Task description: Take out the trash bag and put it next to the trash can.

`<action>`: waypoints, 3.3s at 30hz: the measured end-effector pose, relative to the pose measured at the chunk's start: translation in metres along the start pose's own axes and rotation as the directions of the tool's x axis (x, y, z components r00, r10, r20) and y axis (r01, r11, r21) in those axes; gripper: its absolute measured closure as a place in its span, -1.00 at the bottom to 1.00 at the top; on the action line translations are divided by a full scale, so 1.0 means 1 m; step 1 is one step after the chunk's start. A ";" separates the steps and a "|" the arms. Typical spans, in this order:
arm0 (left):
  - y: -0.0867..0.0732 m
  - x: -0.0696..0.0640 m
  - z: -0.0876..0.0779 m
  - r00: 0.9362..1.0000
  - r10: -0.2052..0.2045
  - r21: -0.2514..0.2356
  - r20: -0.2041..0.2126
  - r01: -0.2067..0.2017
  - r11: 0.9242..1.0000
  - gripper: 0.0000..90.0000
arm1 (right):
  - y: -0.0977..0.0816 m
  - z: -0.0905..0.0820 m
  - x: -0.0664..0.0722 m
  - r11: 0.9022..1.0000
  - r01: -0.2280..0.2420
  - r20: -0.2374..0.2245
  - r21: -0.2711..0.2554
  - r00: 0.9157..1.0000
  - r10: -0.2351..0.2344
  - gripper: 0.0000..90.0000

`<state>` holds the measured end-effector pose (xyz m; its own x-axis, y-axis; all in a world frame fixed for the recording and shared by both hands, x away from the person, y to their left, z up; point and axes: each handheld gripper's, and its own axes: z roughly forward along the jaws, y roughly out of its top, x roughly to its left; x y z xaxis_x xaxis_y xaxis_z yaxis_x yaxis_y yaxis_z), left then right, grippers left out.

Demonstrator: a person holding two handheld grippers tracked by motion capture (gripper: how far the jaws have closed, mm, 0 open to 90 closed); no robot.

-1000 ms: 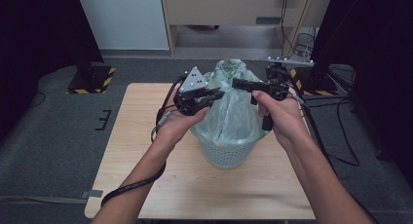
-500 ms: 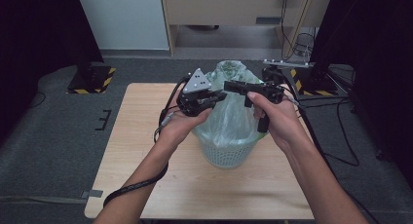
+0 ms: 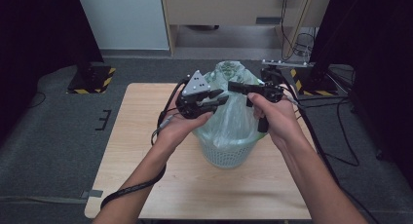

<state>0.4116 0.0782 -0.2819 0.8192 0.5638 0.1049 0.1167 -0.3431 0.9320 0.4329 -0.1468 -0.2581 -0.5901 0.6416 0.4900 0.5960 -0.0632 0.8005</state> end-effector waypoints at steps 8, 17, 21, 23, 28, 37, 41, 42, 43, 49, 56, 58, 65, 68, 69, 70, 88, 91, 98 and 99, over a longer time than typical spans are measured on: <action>0.000 0.016 -0.015 0.997 -0.071 -0.090 0.012 0.072 0.993 -0.33 | 0.012 -0.016 0.001 0.998 -0.046 -0.020 -0.047 0.999 0.045 1.00; 0.017 0.013 -0.002 0.995 -0.072 -0.119 0.066 0.079 0.990 -0.52 | 0.023 -0.017 0.011 0.997 -0.045 -0.052 -0.060 0.998 0.042 1.00; 0.020 0.010 0.006 0.995 -0.073 -0.110 0.070 0.080 0.991 -0.53 | 0.023 -0.012 0.017 0.997 -0.056 -0.073 -0.053 0.996 0.052 1.00; 0.021 0.011 0.008 0.994 -0.083 -0.111 0.068 0.090 0.990 -0.53 | 0.023 -0.010 0.020 0.996 -0.068 -0.094 -0.051 0.994 0.063 1.00; 0.020 0.013 0.008 0.996 -0.075 -0.116 0.054 0.081 0.990 -0.32 | 0.021 -0.008 0.024 0.992 -0.123 -0.153 -0.028 0.981 0.118 1.00; 0.024 0.010 0.007 0.999 -0.014 -0.051 0.035 0.016 0.999 0.79 | 0.018 -0.004 0.024 0.994 -0.107 -0.157 -0.020 0.982 0.103 0.98; 0.027 0.015 0.006 0.999 -0.019 -0.021 0.039 0.020 1.000 0.95 | 0.019 -0.011 0.023 0.997 -0.057 -0.116 -0.048 0.992 0.051 0.67; 0.028 0.016 0.005 0.999 -0.022 -0.017 0.038 0.023 1.000 0.96 | 0.020 -0.014 0.023 0.997 -0.042 -0.100 -0.066 0.994 0.035 0.57; 0.029 0.018 0.004 0.999 -0.023 -0.015 0.036 0.023 1.000 0.96 | 0.021 -0.017 0.022 0.996 -0.030 -0.092 -0.081 0.996 0.023 0.47; 0.035 0.026 -0.001 0.999 -0.037 -0.013 0.024 0.037 0.999 0.97 | 0.017 -0.029 0.015 0.988 0.052 -0.031 -0.148 0.998 -0.057 -0.11; 0.045 0.027 0.000 0.996 -0.074 -0.013 0.045 0.075 0.997 0.97 | -0.002 -0.016 0.016 0.982 0.153 0.000 -0.112 0.988 -0.154 -0.49; 0.048 0.026 0.001 0.996 -0.074 -0.002 0.046 0.074 0.997 0.98 | -0.006 -0.010 0.018 0.981 0.171 0.000 -0.095 0.985 -0.172 -0.54; 0.052 0.024 0.003 0.994 -0.091 0.004 0.060 0.091 0.996 0.98 | -0.016 0.006 0.023 0.976 0.203 0.030 -0.078 0.979 -0.202 -0.57; 0.054 0.021 0.003 0.993 -0.100 0.009 0.069 0.100 0.995 0.98 | -0.017 0.011 0.022 0.975 0.209 0.054 -0.073 0.977 -0.205 -0.51; 0.055 0.020 0.003 0.992 -0.104 0.014 0.069 0.103 0.995 0.98 | -0.018 0.013 0.021 0.977 0.204 0.059 -0.069 0.978 -0.200 -0.49; 0.056 0.019 0.004 0.991 -0.109 0.019 0.071 0.108 0.994 0.98 | -0.018 0.015 0.021 0.977 0.203 0.062 -0.069 0.978 -0.199 -0.47; 0.056 0.016 0.002 0.991 -0.092 -0.004 0.096 0.093 0.996 0.52 | -0.015 0.015 0.015 0.991 0.121 -0.008 -0.053 0.993 -0.122 0.92; 0.055 0.018 -0.002 0.992 -0.103 -0.025 0.072 0.105 0.994 0.02 | -0.014 0.013 0.012 0.995 0.090 -0.013 -0.046 0.996 -0.091 0.95; 0.052 0.021 -0.013 0.993 -0.089 -0.095 0.083 0.097 0.991 -0.54 | -0.009 0.006 0.003 0.998 0.036 -0.015 -0.047 0.999 -0.037 0.97; 0.051 0.021 -0.015 0.994 -0.085 -0.098 0.073 0.092 0.991 -0.59 | -0.007 0.005 0.002 0.998 0.028 -0.017 -0.052 0.999 -0.029 0.97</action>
<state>0.4262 0.0834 -0.2269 0.8454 0.5342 -0.0002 0.1357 -0.2144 0.9673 0.4300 -0.1410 -0.2648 -0.6163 0.6298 0.4728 0.5505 -0.0848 0.8305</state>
